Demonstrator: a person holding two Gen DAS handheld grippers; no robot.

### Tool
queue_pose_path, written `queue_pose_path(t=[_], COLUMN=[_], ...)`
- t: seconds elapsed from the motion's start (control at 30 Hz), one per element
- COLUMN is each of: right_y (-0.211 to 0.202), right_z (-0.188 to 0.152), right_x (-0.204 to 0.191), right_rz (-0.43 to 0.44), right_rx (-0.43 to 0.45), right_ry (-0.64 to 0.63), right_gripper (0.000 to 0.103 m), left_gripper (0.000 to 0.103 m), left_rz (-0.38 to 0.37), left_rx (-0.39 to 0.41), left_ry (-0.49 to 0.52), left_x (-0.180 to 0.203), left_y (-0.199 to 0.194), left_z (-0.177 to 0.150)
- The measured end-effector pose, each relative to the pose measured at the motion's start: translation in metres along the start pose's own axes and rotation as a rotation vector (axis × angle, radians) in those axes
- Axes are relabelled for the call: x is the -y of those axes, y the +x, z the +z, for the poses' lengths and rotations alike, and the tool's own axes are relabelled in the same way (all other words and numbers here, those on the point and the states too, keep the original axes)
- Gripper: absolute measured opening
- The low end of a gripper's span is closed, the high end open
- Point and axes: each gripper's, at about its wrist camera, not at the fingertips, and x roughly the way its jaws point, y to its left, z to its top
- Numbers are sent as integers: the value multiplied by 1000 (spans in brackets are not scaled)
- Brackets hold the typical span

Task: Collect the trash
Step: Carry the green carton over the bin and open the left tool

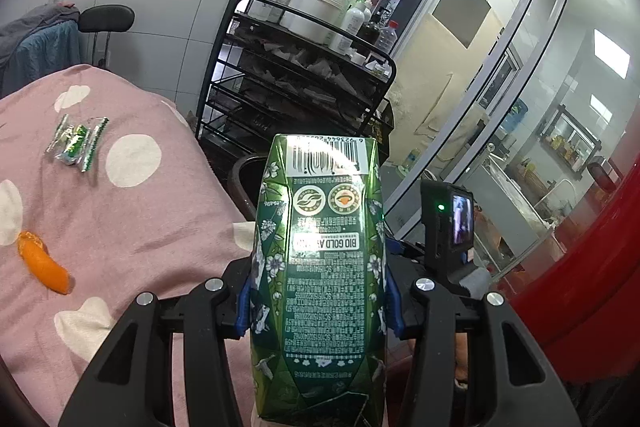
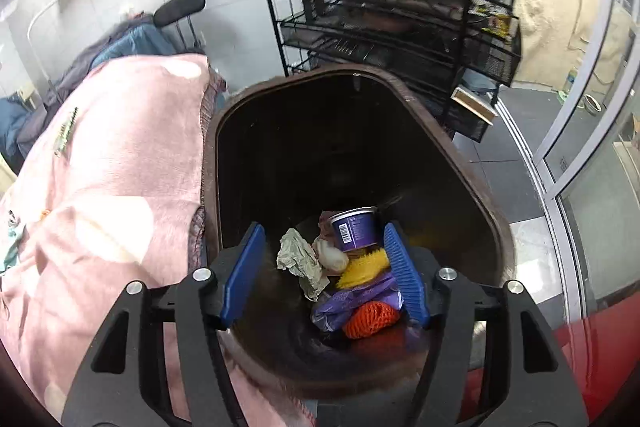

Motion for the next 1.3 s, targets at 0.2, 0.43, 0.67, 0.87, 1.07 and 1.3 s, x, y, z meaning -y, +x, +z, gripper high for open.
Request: queue_pose_path(t=[0.2, 0.43, 0.67, 0.87, 1.07, 1.3], right_y=[-28, -52, -67, -69, -66, -68], right_z=[-17, -37, -47, -54, -58, -57], right_x=[7, 25, 37, 41, 43, 41], right_rz=[-17, -45, -45, -43, -43, -43], right_rx=[43, 62, 76, 66, 51, 62], right_ry=[0, 28, 43, 51, 51, 45], right_gripper=[71, 73, 73, 73, 73, 73], left_gripper=[49, 49, 49, 49, 66, 89], left_rz=[-26, -59, -22, 1, 33, 54], left_rx=[-68, -160, -239, -289, -322, -269], left_ry=[9, -30, -51, -56, -36, -24], left_x=[14, 23, 30, 31, 29, 28], left_y=[48, 101, 148, 174, 182, 148], left_z=[11, 14, 18, 18, 15, 19])
